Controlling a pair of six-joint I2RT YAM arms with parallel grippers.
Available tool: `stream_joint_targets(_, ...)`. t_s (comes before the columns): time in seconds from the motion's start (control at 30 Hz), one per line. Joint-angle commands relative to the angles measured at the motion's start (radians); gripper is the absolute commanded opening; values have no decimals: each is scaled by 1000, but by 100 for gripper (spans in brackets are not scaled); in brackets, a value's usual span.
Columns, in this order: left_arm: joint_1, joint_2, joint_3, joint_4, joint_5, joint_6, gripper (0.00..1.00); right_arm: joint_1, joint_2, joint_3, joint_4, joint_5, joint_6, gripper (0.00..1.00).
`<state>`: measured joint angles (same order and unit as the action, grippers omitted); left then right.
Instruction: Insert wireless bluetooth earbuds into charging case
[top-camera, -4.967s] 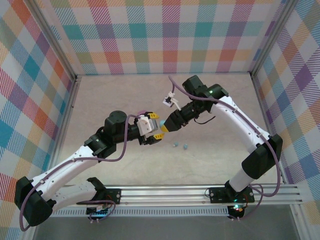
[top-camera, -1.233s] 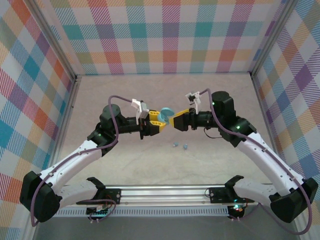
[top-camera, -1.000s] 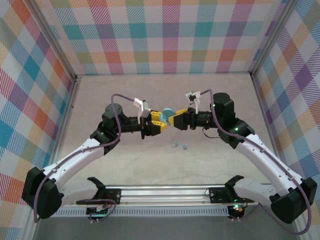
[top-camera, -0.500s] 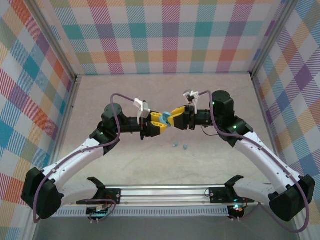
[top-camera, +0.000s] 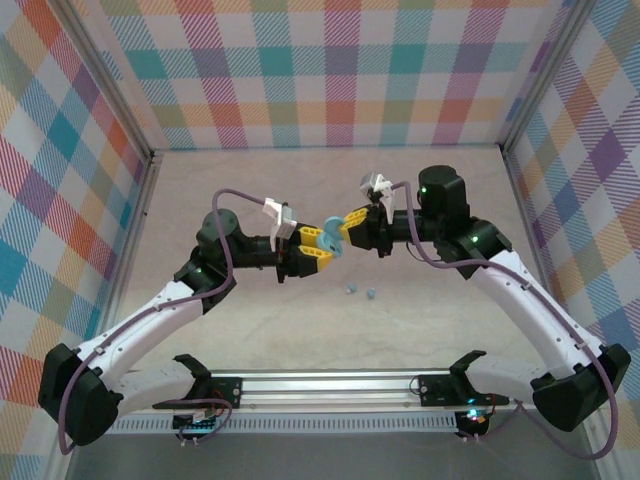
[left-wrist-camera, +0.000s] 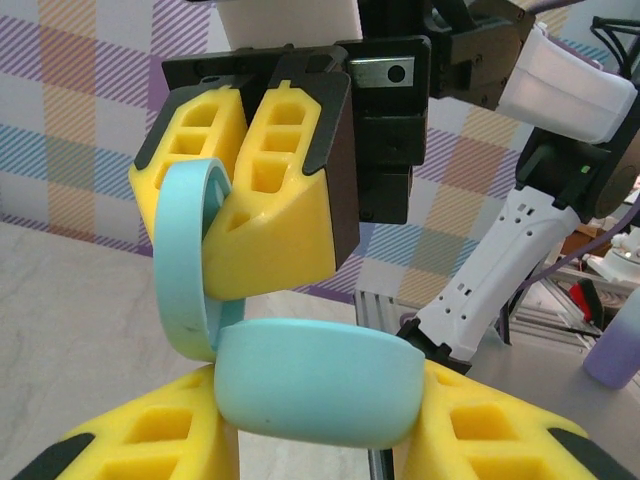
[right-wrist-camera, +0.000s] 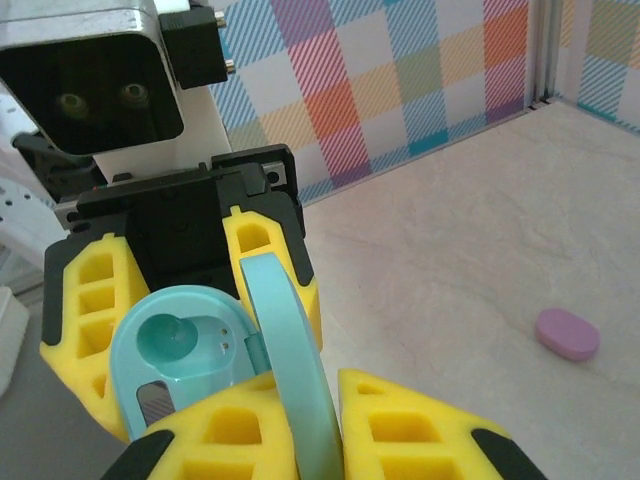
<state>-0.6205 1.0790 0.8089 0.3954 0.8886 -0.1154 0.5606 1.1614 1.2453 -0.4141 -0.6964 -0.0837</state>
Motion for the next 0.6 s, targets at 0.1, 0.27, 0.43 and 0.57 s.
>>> stream_joint_targets(0.1, -1, -12, 26, -83, -43, 94, 11, -1, 35, 151, -287, 7, -198, 5)
stream_joint_targets(0.27, -1, -21, 34, -131, -54, 123, 39, 1, 77, 239, -403, 15, -270, 3)
stream_joint_targets(0.43, 0, -68, 69, -369, -122, 288, 77, 25, 135, 362, -597, 114, -409, 3)
stream_joint_targets(0.57, 1, -101, 122, -583, -165, 455, 86, 117, 205, 457, -761, 333, -514, 4)
